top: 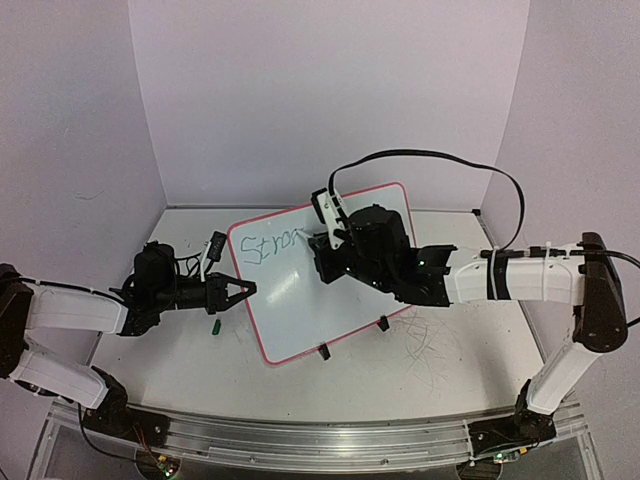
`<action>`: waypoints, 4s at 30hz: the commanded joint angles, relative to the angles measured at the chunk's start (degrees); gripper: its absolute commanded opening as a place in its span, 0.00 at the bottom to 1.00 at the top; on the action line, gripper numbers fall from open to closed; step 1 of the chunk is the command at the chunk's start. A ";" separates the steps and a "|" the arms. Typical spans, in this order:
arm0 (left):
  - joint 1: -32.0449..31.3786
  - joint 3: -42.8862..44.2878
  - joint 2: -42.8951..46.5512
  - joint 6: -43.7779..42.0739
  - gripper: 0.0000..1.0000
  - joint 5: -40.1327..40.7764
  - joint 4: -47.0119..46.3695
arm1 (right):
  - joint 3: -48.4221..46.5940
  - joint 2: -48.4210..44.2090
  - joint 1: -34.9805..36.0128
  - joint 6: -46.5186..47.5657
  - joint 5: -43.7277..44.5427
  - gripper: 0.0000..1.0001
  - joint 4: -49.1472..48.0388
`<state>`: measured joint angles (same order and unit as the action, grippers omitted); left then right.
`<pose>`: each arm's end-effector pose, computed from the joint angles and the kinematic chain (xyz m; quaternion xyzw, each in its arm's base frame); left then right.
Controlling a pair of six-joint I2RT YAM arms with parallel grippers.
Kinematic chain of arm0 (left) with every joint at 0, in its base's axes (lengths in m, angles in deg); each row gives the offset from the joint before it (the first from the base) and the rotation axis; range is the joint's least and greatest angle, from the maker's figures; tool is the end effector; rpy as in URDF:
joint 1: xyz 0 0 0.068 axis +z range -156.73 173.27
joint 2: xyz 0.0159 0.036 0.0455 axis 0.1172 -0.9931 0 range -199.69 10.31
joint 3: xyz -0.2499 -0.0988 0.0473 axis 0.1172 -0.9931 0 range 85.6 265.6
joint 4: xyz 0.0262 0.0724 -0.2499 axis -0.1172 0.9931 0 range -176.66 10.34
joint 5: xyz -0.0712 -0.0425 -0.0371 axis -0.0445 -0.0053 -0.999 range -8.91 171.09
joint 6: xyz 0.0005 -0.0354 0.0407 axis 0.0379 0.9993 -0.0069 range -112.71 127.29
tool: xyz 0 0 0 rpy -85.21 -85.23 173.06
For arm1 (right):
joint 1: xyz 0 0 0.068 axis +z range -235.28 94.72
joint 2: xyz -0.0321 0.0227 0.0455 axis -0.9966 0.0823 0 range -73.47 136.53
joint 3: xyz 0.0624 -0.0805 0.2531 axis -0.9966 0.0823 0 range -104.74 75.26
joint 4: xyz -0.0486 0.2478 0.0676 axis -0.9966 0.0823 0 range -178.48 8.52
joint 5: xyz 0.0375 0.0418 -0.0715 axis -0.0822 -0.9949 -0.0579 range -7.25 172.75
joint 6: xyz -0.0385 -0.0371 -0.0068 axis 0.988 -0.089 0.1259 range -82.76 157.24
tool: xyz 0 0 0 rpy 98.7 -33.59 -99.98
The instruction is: Write a sentence on the whiteboard
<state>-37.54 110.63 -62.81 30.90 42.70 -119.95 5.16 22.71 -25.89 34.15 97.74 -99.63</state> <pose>0.2036 -0.1472 0.1979 0.2472 0.7341 -0.4952 0.3934 0.2114 0.3391 0.2943 -0.3008 0.7307 0.2249 0.5702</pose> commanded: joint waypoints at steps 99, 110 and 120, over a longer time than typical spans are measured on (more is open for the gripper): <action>0.00 1.03 1.20 -3.75 0.00 2.18 -0.17 | 4.12 -5.30 -2.87 1.75 -5.08 0.00 -0.88; 0.00 1.29 1.18 -3.74 0.00 1.78 -0.08 | 3.65 -4.74 -3.39 -0.06 -2.44 0.00 -1.02; -0.03 1.24 1.24 -3.80 0.00 1.67 -0.06 | 2.27 -2.84 -3.94 -1.38 -0.53 0.00 -0.88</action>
<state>-37.58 110.65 -62.81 30.42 42.78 -119.73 9.75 18.62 -29.33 34.01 94.52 -98.76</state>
